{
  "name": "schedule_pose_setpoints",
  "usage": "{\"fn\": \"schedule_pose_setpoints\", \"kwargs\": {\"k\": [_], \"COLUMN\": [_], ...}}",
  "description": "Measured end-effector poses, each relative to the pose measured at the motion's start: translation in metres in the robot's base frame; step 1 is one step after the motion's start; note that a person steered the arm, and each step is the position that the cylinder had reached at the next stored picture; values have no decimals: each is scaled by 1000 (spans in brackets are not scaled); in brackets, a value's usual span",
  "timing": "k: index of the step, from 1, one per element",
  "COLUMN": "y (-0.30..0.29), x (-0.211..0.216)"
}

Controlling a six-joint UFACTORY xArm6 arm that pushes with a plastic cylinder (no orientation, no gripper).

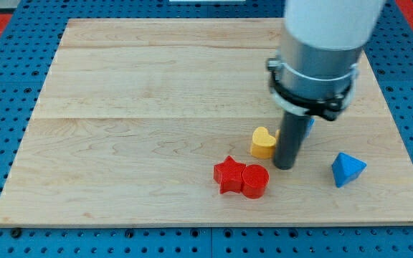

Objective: Place the yellow blocks parallel to each other

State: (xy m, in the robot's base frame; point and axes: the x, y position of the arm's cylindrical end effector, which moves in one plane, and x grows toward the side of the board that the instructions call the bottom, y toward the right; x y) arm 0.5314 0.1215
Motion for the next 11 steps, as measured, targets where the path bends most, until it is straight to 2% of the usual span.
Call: {"fn": "schedule_pose_setpoints", "kwargs": {"k": [1,4,5,7,8,9,11], "y": [36,40,24,-58,-68,-62,-39], "x": [18,-9,-12,-25,-53,-60,1]}}
